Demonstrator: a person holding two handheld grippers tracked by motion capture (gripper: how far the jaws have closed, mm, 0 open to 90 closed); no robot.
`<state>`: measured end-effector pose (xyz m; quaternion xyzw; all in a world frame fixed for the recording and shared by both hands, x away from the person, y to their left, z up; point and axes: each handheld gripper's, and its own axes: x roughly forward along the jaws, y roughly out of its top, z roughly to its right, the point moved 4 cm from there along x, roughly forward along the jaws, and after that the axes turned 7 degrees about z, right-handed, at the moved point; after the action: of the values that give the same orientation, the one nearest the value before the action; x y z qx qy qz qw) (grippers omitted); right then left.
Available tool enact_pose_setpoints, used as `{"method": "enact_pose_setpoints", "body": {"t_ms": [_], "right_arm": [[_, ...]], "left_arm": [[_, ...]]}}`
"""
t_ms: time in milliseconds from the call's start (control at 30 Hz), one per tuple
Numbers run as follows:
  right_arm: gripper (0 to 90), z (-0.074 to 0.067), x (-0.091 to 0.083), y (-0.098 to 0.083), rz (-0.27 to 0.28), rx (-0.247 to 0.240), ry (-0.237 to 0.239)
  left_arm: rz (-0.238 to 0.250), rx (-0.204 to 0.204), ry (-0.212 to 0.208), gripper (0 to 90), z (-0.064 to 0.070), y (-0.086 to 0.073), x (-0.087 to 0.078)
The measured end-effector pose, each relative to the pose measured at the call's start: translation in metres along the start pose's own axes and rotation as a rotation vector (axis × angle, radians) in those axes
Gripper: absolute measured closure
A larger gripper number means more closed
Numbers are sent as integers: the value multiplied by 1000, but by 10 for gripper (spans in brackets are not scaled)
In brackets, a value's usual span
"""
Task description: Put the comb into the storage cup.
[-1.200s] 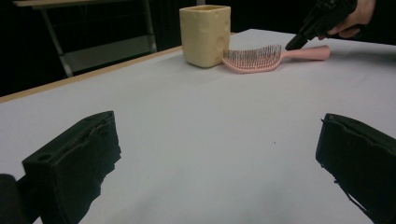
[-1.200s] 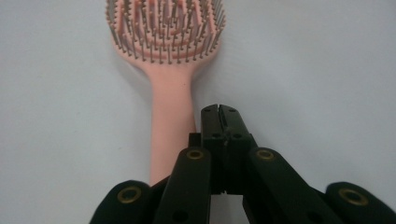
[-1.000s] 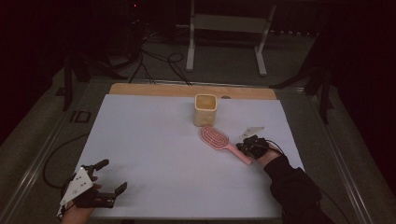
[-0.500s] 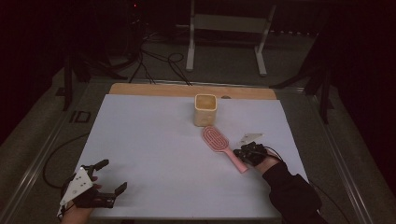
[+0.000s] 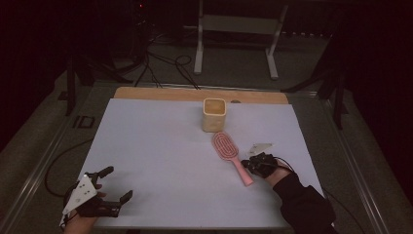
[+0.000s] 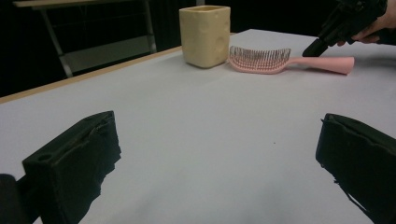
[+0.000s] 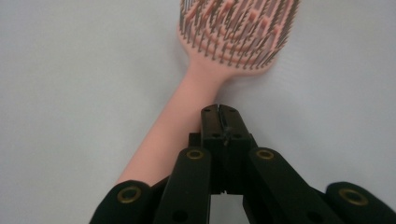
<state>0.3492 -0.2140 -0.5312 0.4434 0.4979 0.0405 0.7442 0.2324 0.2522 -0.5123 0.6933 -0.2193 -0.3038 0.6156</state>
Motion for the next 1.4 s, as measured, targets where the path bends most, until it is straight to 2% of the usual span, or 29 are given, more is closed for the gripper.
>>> {"method": "enact_pose_setpoints", "body": {"t_ms": [200, 433, 667, 700, 733, 800, 867, 900, 933, 967, 1000, 1133, 1300, 1400], "right_arm": [[900, 7, -11, 4, 13, 14, -44], [888, 3, -20, 10, 16, 30, -60], [850, 1, -28, 20, 32, 74, -80], [803, -1, -31, 24, 39, 70, -91], [803, -1, -31, 24, 39, 70, -91], [732, -5, -33, 29, 49, 71, -96], [642, -7, -34, 31, 57, 80, -86], [642, -7, -34, 31, 57, 80, -86], [555, -8, -35, 34, 64, 89, -96], [505, -9, -35, 35, 65, 93, -91], [505, -9, -35, 35, 65, 93, -91], [357, -12, -34, 40, 55, 96, -84], [158, -15, -31, 44, 31, 126, -67], [129, -18, -30, 45, 28, 129, -109]], "left_arm": [[0, -3, 0, 0, 0, 0, 0], [-2, 4, 0, 0, 0, 0, 0], [2, 1, -2, 0, 0, 0, 0], [0, 0, -1, 0, 0, 0, 0], [0, 0, -1, 0, 0, 0, 0], [1, 2, -1, 0, 0, 0, 0], [3, 1, -2, 0, 0, 1, 0], [1, 2, -2, 0, 0, 0, 0], [-1, 2, -3, 0, 0, 0, 0], [-1, 2, -3, 0, 0, 0, 0], [1, 3, -3, 0, 1, 0, 0], [1, 2, -5, 0, 1, 0, 0], [1, 4, -8, 0, 1, 0, 0], [-1, 6, -12, 0, 1, 0, 0]]}}
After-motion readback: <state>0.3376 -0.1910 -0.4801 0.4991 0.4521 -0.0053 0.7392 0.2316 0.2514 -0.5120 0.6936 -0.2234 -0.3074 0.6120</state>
